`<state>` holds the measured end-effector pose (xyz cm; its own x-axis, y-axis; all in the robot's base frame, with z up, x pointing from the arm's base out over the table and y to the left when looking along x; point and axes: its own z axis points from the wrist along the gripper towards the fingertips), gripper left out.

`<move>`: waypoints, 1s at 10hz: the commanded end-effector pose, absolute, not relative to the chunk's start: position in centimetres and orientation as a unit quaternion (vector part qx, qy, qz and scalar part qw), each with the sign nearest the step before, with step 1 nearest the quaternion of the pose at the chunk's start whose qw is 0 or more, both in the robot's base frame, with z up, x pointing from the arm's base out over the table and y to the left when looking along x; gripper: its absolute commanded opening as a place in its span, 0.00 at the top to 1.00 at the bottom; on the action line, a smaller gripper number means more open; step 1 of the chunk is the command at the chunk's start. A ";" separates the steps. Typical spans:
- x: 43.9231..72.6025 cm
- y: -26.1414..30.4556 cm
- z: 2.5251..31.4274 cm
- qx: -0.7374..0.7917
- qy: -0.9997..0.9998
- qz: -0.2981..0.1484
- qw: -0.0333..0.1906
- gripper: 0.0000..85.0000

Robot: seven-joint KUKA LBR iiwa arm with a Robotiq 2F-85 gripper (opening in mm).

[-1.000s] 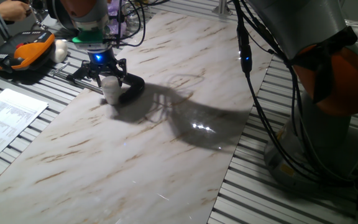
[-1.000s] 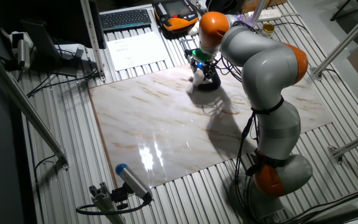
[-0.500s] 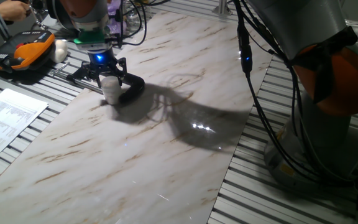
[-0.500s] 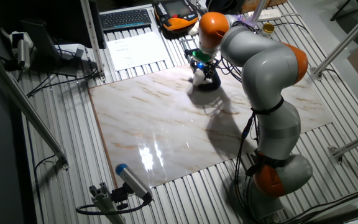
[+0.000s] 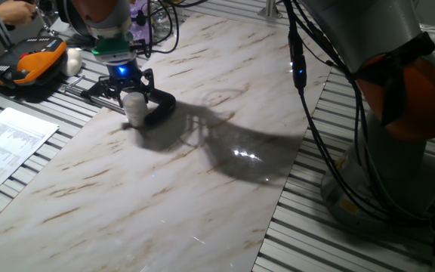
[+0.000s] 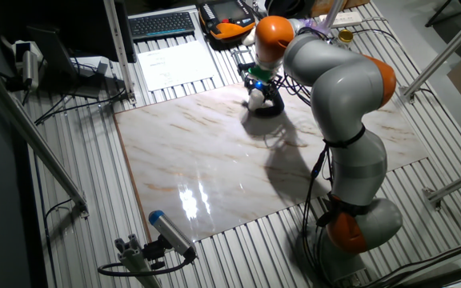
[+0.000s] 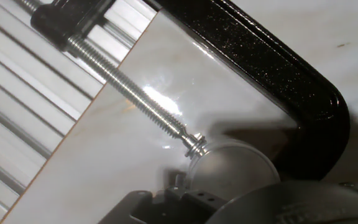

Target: Unscrew the lid from the jar

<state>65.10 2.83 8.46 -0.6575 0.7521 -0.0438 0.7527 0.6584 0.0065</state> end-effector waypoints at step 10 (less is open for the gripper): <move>65.2 2.9 8.6 0.280 0.960 -0.004 0.020 0.40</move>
